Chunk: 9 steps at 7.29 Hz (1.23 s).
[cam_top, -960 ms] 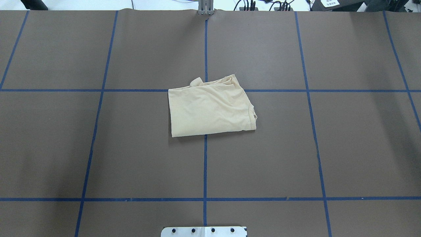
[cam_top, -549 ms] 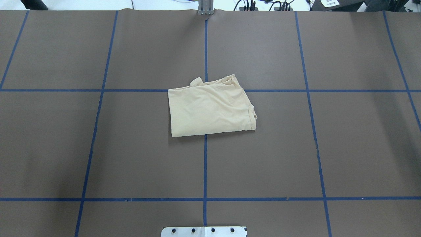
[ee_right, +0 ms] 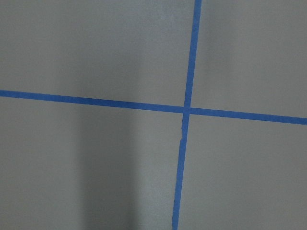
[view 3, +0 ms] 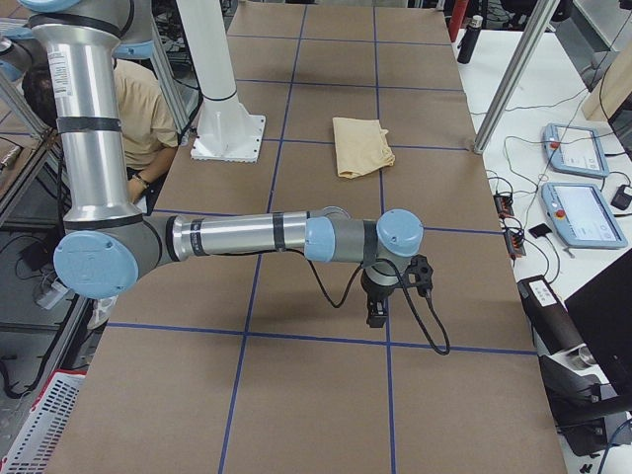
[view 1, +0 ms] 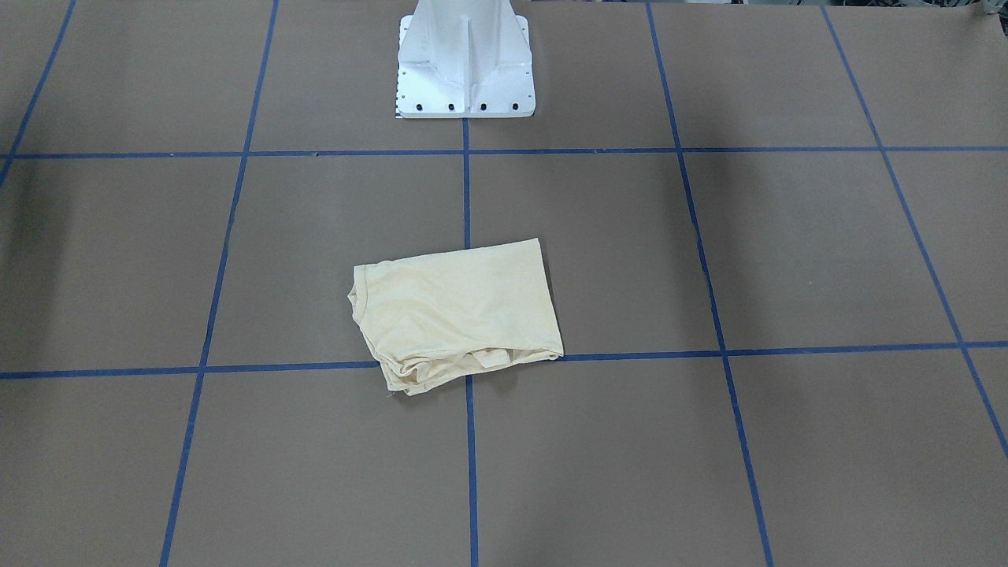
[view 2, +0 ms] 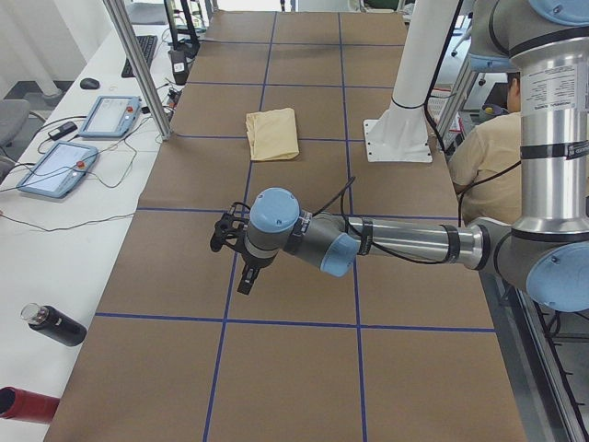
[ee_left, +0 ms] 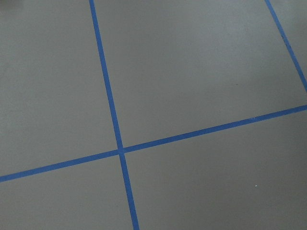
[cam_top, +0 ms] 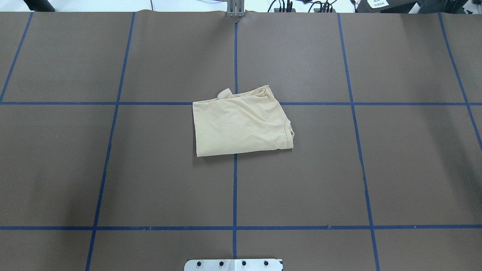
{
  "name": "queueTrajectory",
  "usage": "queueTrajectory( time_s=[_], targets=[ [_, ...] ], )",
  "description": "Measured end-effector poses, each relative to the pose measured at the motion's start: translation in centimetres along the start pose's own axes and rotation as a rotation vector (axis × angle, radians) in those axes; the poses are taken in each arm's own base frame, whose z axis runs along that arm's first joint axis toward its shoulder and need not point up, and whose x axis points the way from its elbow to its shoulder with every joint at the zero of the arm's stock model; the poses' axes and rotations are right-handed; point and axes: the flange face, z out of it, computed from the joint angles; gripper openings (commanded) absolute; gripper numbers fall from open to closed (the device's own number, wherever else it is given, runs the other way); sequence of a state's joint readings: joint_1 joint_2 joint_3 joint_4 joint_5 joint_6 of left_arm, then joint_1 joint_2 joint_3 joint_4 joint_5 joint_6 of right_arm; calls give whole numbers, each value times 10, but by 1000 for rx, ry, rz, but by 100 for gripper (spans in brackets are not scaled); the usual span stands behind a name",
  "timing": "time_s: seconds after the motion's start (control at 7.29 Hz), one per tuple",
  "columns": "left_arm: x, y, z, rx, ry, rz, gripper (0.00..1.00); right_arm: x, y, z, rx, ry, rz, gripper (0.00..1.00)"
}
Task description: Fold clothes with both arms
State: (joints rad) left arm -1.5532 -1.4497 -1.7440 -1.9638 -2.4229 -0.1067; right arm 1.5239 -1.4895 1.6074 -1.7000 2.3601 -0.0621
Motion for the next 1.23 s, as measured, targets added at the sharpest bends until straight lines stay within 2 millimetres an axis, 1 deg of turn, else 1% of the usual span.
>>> queueTrajectory(
  time_s=[0.14, 0.27, 0.55, 0.82, 1.1, 1.23],
  targets=[
    [-5, 1, 5, -4, 2, 0, 99, -3, -1, -1, 3, -13, -4, 100],
    [-6, -4, 6, 7, 4, 13, 100, -5, -1, -2, 6, -24, -7, 100],
    [6, -28, 1, 38, 11, 48, 100, -7, 0, -3, 9, -34, -12, 100],
    [16, -37, -2, 49, 16, 70, 100, -13, -3, -4, 11, -30, -23, 100],
    [23, -41, 0, 48, 22, 85, 99, -31, -8, -9, 21, -23, -60, 100],
    [28, -42, 4, 43, 27, 94, 99, -38, -10, -8, 20, -20, -74, 100]
  ],
)
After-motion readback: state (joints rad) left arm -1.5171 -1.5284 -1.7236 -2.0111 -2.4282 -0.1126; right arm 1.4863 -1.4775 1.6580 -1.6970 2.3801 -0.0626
